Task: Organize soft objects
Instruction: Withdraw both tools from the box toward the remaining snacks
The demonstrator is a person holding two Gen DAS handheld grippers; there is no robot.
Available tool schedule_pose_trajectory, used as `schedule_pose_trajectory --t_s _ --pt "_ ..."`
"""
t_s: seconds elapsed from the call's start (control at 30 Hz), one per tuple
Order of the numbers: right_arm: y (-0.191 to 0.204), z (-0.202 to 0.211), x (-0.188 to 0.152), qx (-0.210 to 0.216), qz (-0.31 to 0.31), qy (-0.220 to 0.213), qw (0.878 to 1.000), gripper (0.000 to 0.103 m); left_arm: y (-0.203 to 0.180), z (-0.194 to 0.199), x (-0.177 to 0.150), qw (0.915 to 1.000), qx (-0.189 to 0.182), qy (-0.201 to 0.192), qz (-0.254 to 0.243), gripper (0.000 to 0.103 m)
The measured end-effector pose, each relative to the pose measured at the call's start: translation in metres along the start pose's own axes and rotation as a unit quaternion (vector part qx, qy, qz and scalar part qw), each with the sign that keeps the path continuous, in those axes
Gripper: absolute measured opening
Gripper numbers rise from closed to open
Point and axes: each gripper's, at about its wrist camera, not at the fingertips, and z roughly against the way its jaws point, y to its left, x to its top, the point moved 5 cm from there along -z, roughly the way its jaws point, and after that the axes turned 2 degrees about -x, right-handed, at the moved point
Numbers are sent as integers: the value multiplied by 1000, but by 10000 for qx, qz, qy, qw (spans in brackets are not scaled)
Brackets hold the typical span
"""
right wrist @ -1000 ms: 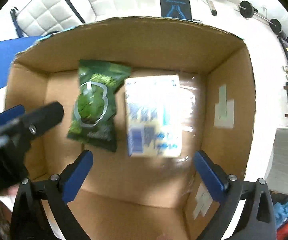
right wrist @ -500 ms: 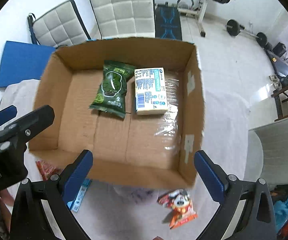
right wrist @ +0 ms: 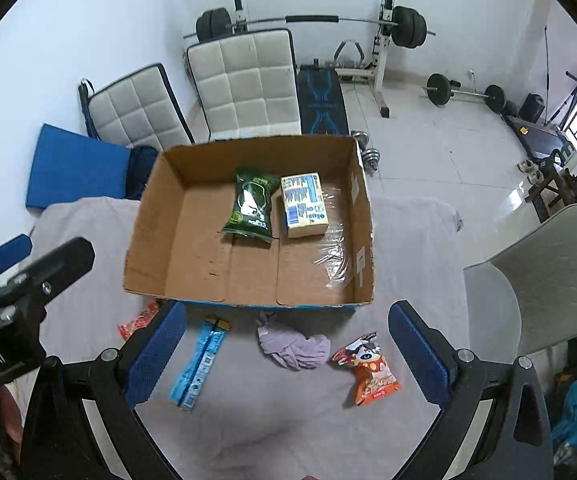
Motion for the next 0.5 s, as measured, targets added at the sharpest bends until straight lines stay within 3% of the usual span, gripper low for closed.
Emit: schedule_pose_trajectory --t_s 0.23,0.33,0.5 --pt "-16 11 -19 170 -225 251 9993 103 7 10 -15 10000 12 30 -21 102" --pt "-39 -15 -35 131 -344 663 9971 103 15 -6 -29 9996 160 226 -16 102" --pt "-92 -79 -69 -339 -653 1476 9863 103 29 -51 -64 9965 342 721 231 102"
